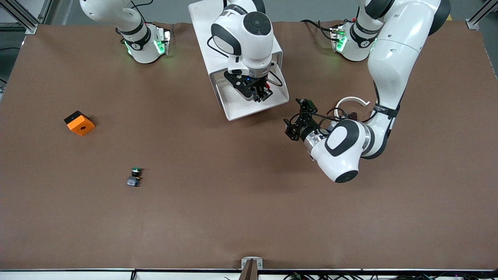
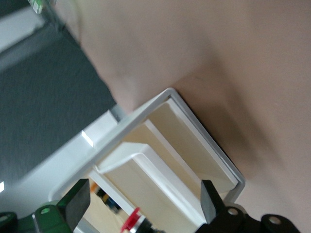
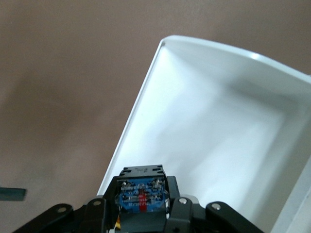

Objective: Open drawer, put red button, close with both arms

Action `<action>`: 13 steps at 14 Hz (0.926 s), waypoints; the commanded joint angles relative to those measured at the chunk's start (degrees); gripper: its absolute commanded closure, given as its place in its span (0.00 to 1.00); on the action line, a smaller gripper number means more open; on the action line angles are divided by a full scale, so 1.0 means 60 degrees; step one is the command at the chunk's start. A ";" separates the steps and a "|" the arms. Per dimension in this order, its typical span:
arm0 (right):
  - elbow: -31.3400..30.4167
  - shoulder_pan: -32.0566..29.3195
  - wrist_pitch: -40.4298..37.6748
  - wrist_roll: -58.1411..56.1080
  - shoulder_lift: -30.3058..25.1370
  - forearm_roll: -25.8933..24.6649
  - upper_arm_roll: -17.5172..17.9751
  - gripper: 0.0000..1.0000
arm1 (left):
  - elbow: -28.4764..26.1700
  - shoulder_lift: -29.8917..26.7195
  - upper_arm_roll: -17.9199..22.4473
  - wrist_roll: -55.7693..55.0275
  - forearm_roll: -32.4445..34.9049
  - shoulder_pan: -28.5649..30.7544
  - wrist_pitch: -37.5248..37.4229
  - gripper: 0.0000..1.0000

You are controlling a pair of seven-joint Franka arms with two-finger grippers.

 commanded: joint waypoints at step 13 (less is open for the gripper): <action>-0.0056 0.0621 0.0254 0.0211 0.0541 -0.0187 -0.0099 1.00 | -0.0098 -0.1534 -0.0118 0.4531 0.4883 -0.0747 0.4374 0.00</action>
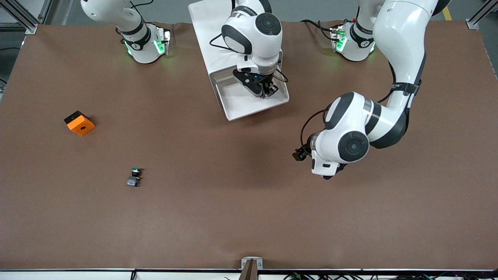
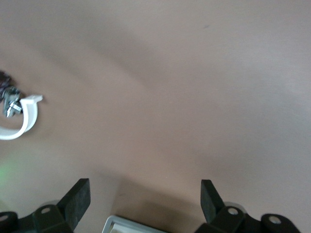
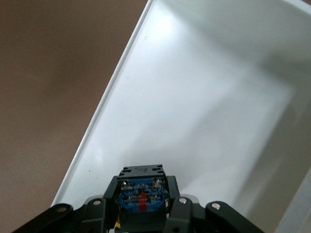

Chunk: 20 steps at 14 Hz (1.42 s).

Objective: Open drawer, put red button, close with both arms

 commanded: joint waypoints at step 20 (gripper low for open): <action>0.1274 -0.0814 -0.1830 -0.4752 -0.0542 -0.0368 -0.0197 0.00 | -0.0221 0.0512 0.0004 0.1064 0.1145 -0.1649 0.2262 0.00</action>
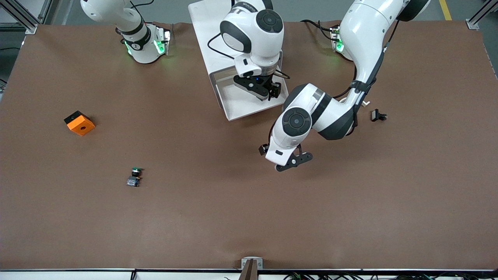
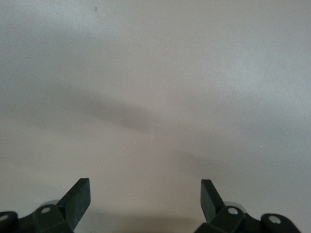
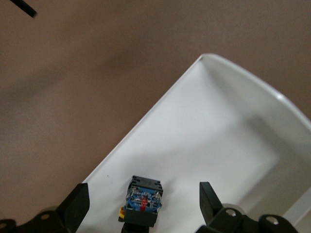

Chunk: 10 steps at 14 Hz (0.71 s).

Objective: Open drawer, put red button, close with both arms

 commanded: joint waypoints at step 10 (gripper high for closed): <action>0.0207 -0.4087 -0.1890 -0.6880 -0.1568 -0.0124 0.0085 0.00 | -0.0382 -0.0150 -0.0533 -0.0105 -0.0081 -0.0511 0.0044 0.00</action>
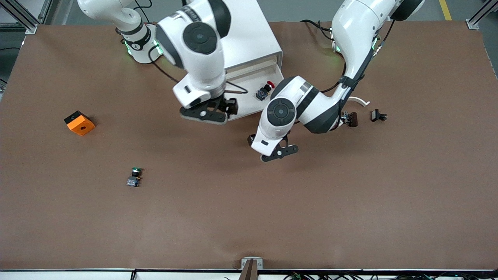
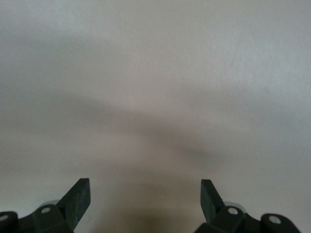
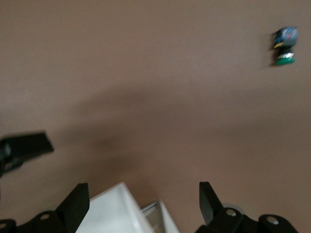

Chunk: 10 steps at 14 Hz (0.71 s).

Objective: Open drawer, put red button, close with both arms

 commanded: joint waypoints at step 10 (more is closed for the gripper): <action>0.2038 -0.5479 -0.3425 -0.7328 -0.0420 0.0042 0.0240 0.00 | -0.1098 -0.0572 -0.0892 -0.0443 -0.0818 -0.0119 -0.0906 0.00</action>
